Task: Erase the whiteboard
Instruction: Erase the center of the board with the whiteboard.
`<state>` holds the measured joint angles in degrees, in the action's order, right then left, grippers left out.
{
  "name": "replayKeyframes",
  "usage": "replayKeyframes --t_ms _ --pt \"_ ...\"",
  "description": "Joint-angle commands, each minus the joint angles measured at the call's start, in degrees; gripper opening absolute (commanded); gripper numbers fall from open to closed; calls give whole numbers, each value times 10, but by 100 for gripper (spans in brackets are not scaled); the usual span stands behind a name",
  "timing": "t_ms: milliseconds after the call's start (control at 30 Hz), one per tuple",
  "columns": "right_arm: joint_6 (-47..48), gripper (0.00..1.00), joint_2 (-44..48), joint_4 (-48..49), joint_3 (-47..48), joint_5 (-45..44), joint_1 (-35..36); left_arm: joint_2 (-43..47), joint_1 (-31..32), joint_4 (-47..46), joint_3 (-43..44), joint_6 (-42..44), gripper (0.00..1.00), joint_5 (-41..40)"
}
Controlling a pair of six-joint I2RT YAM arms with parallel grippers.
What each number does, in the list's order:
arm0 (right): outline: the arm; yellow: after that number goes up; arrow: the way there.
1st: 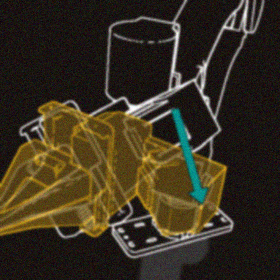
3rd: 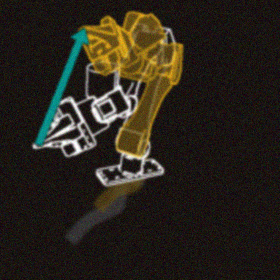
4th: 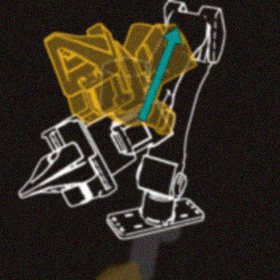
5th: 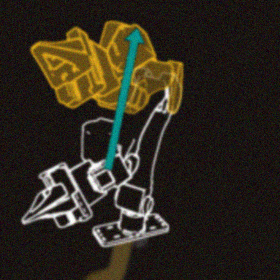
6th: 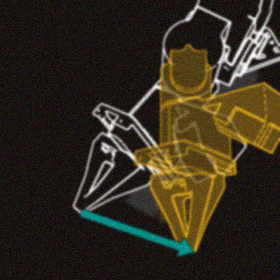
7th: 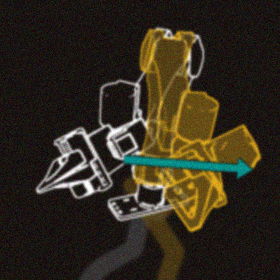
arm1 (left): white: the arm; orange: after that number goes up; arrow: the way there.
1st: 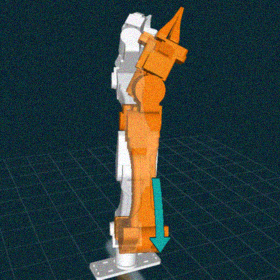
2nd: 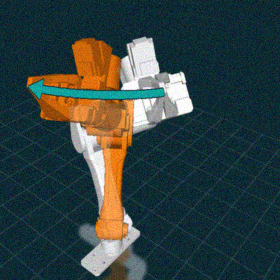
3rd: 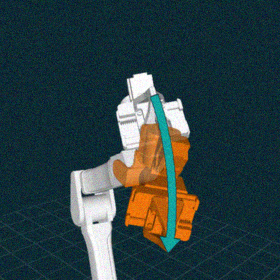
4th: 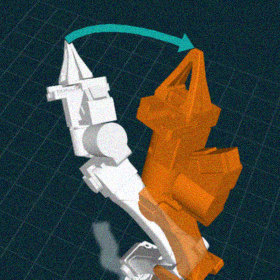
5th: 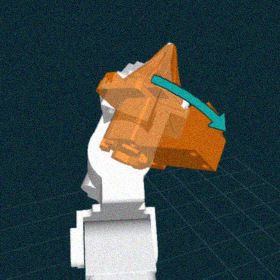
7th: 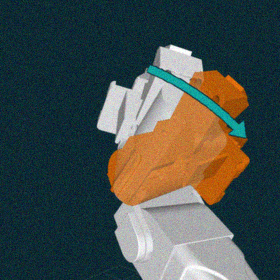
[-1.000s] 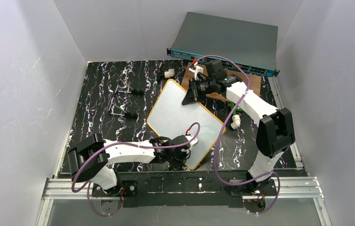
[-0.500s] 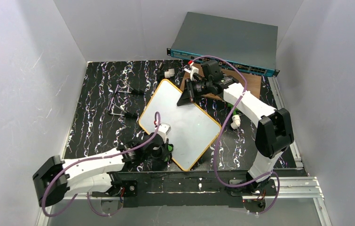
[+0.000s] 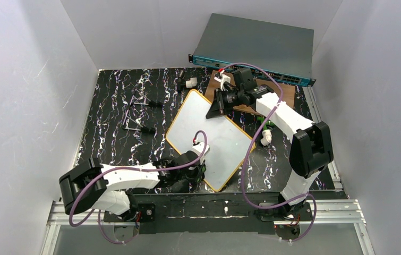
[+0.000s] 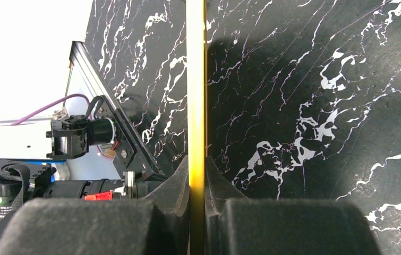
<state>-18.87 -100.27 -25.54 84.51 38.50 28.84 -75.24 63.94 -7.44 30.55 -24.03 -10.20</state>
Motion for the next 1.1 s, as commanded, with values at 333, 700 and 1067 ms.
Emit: replayKeyframes --t_ms 333,700,1067 --pt "-71 1 17 84 6 82 28 -119 67 -117 114 47 0 126" --pt "-71 1 15 85 3 80 28 -118 74 -125 131 56 0 112" --pt "-67 1 19 84 0 76 28 -1 19 -13 41 -22 0 -128"
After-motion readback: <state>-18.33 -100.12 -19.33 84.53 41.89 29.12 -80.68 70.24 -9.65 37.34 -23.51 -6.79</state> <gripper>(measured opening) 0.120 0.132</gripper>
